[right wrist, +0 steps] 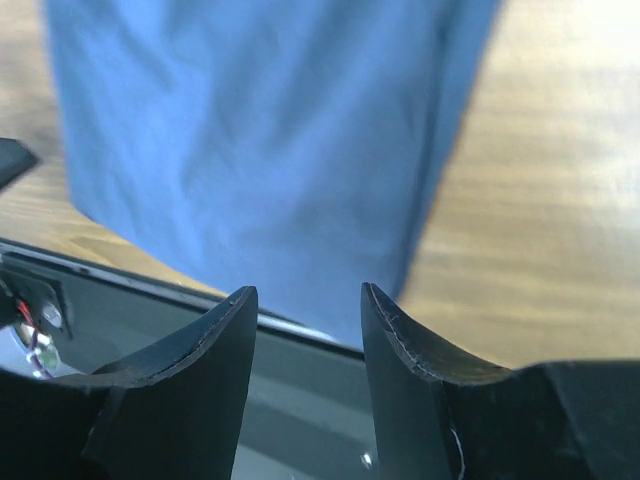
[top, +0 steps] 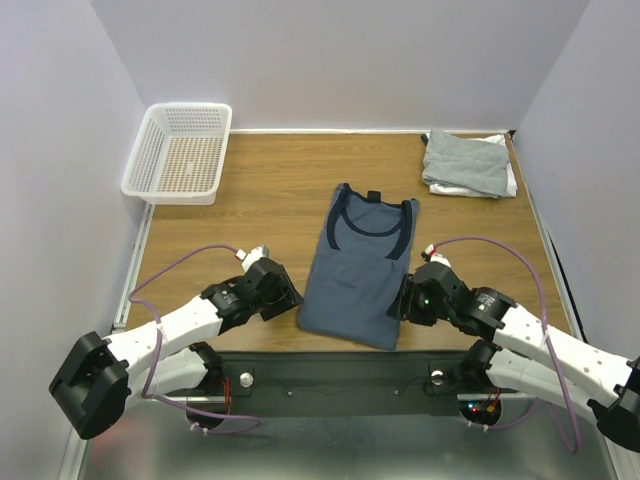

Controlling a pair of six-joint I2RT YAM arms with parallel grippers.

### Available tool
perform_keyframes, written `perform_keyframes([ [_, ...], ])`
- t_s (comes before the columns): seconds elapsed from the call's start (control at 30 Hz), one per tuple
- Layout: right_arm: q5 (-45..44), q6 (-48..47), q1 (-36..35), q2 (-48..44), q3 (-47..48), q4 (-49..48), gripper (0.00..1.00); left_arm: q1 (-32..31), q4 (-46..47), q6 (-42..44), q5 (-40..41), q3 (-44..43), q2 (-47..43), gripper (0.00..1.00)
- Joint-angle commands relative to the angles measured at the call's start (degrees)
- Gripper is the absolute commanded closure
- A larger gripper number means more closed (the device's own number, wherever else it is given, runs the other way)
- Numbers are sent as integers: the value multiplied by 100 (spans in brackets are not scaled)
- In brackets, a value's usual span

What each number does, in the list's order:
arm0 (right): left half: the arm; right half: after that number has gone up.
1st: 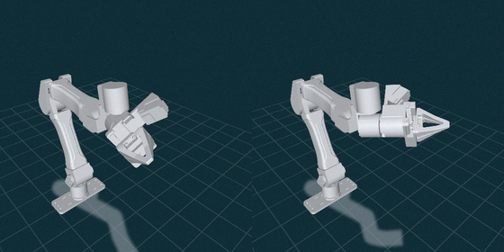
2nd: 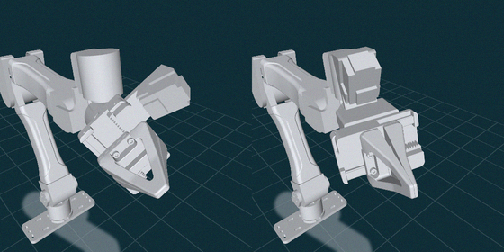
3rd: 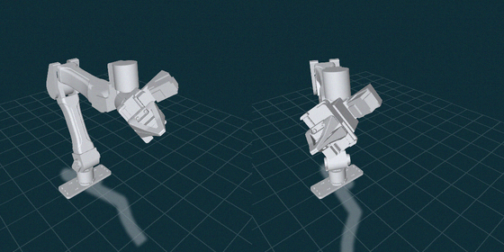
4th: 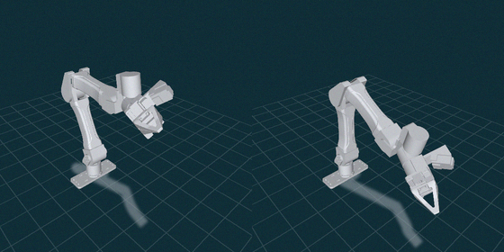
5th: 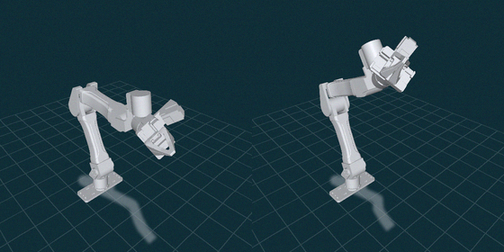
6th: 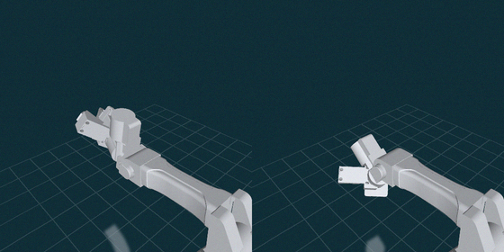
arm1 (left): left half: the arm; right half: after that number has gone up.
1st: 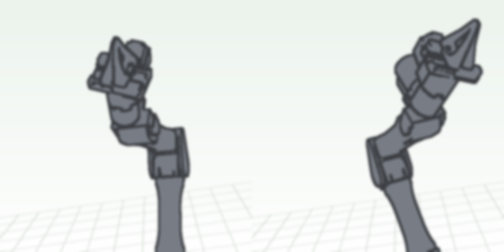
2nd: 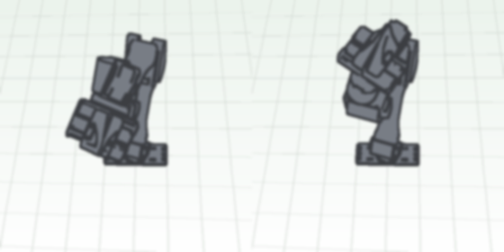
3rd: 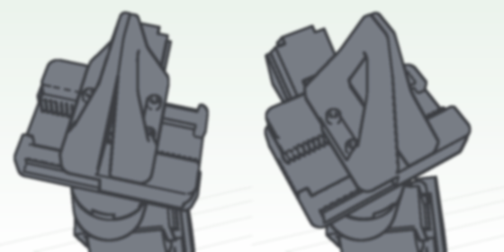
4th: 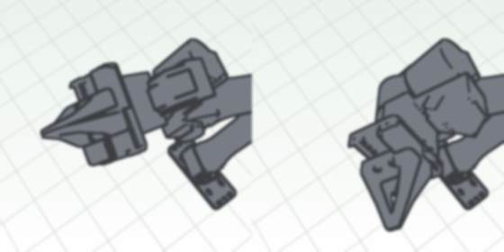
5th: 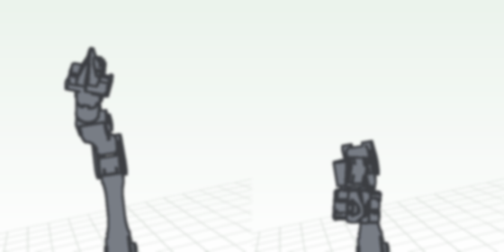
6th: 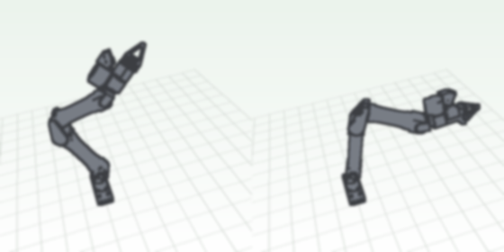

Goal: Fold and stack the tank tops
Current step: Fold the tank top

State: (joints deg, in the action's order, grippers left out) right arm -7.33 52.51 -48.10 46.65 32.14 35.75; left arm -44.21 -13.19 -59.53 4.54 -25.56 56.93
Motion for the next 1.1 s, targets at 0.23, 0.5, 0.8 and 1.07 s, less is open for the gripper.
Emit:
perform_keyframes([
  [0.23,918,936,-59,-517,-849,679,45,-457,-447,-384,-427,157,-59,37],
  [0.5,1392,1138,-59,-570,-1254,425,44,-528,-676,-244,-647,95,195,41],
  [0.8,1331,1340,-60,-464,-1377,47,44,-545,-412,-130,-700,25,539,46],
  [1.07,1208,1578,-59,-596,-1421,-278,45,-545,-290,-41,-691,77,679,49],
])
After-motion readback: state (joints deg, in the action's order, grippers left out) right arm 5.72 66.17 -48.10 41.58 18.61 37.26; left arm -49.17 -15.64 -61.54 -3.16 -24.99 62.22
